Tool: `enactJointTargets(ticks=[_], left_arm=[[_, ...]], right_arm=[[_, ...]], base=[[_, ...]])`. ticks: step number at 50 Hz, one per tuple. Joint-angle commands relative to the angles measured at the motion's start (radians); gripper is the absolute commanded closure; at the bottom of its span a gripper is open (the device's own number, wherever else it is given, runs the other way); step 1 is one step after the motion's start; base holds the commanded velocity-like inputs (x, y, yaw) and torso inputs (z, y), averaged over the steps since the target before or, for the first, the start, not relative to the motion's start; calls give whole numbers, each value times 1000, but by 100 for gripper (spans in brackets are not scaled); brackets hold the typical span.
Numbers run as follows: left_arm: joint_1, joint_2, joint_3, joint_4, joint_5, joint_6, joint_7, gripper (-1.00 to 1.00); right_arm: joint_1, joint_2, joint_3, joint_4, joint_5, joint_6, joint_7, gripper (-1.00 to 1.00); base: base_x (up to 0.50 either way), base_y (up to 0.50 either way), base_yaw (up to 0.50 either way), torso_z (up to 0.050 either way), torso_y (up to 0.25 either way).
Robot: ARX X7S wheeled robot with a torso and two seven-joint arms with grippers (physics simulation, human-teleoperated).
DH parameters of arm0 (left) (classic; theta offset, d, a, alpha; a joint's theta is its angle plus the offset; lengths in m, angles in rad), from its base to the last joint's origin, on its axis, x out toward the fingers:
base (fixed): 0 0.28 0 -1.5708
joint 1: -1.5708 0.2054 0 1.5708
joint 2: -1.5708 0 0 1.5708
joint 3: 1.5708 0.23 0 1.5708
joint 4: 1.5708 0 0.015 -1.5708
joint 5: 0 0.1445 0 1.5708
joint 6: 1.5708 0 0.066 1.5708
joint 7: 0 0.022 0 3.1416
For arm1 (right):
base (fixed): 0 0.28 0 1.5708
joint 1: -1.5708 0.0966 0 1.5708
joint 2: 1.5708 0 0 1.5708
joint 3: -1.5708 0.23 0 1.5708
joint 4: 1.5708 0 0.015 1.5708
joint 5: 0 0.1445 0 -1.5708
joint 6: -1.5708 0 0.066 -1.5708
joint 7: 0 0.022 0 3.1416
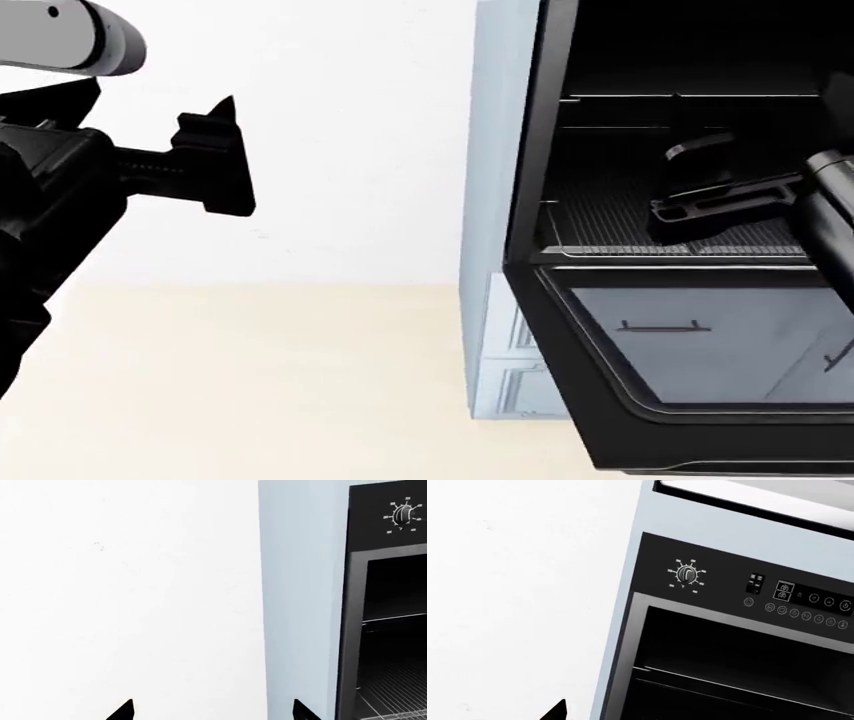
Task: Fully slide the bottom oven rack out.
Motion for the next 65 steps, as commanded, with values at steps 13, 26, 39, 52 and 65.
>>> enactJointTargets(ticks=[13, 26, 39, 52, 65], left_arm=[[-15, 4, 45, -14, 15, 24, 19, -100], [-47, -6, 65, -32, 6, 46, 10, -100], [-64, -14, 78, -33, 8, 58, 16, -100], [-49, -8, 89, -24, 26, 69, 34, -100], [-40, -15, 97, -24, 30, 82, 42, -100]], right_arm=[[-47, 20, 19, 17, -143, 2, -128, -100], [-43, 16, -14, 49, -150, -13, -142, -100], [-41, 22, -34, 49, -154, -26, -150, -100], [-61, 25, -47, 43, -187, -38, -186, -100], [-70, 27, -65, 44, -200, -50, -194, -100]], base=[[0, -500, 0, 0, 0], [0, -500, 0, 0, 0], [0, -500, 0, 0, 0], [0, -500, 0, 0, 0], [-1, -500, 0, 0, 0]])
